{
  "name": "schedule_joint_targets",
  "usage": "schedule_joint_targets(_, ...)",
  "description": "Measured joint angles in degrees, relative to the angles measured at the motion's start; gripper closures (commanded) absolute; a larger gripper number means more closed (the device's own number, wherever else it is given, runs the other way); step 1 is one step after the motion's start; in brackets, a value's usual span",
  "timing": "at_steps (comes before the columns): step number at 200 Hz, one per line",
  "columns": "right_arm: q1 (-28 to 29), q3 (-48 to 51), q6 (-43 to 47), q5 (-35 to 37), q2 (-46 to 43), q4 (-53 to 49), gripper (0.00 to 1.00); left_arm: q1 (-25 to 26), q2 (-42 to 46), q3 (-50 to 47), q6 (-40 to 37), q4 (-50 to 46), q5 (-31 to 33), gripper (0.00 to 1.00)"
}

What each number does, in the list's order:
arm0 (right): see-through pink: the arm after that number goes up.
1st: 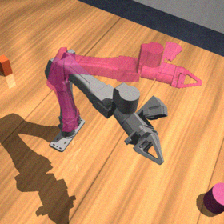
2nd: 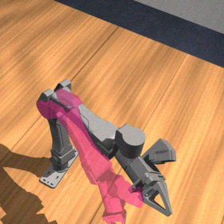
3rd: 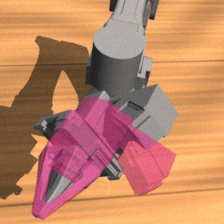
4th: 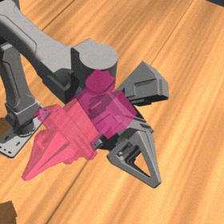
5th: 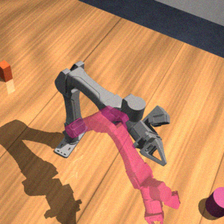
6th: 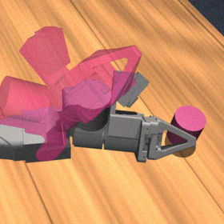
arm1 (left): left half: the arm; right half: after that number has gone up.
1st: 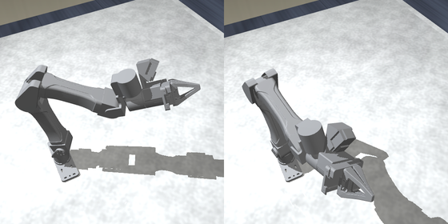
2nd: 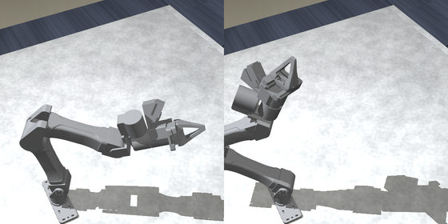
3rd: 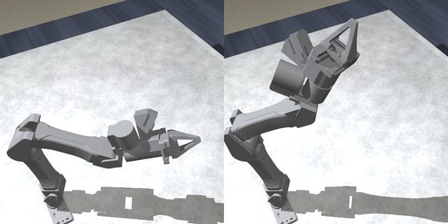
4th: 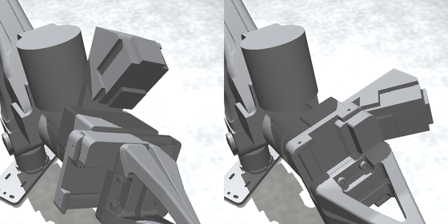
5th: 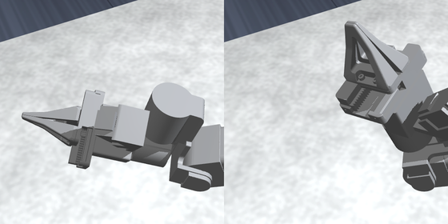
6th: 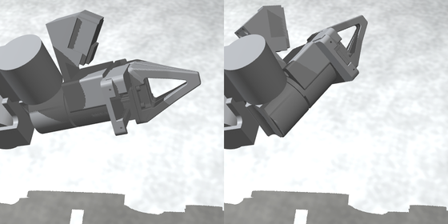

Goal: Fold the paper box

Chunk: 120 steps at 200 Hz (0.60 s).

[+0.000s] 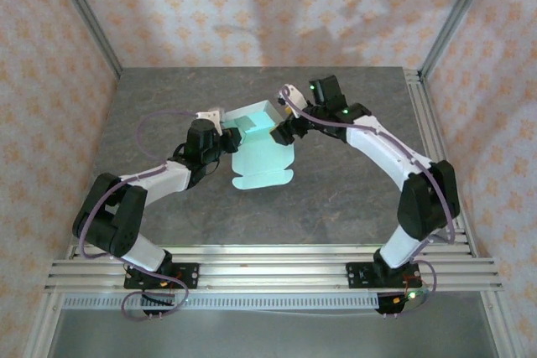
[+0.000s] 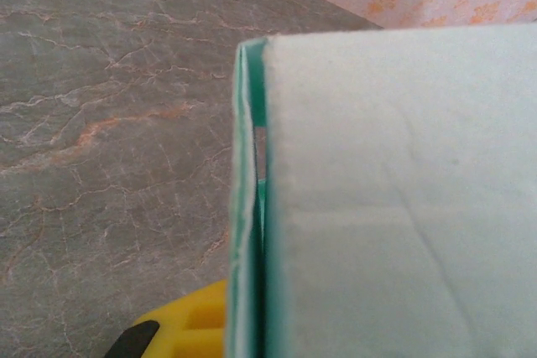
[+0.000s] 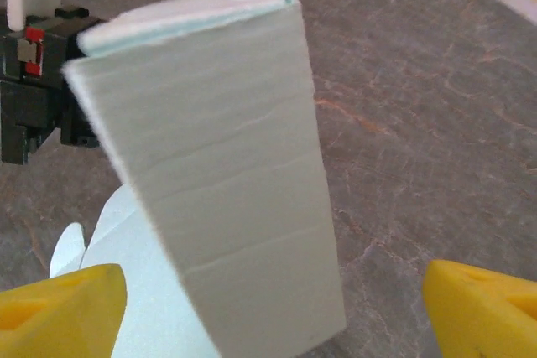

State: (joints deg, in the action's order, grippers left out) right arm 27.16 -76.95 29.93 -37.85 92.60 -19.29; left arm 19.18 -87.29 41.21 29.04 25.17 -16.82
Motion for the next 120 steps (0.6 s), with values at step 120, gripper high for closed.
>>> schedule_joint_targets(120,-0.6,16.8,-27.8,15.8,-14.2,16.6,0.12,-1.3,1.0,8.7,9.8,-24.0,7.1,1.0)
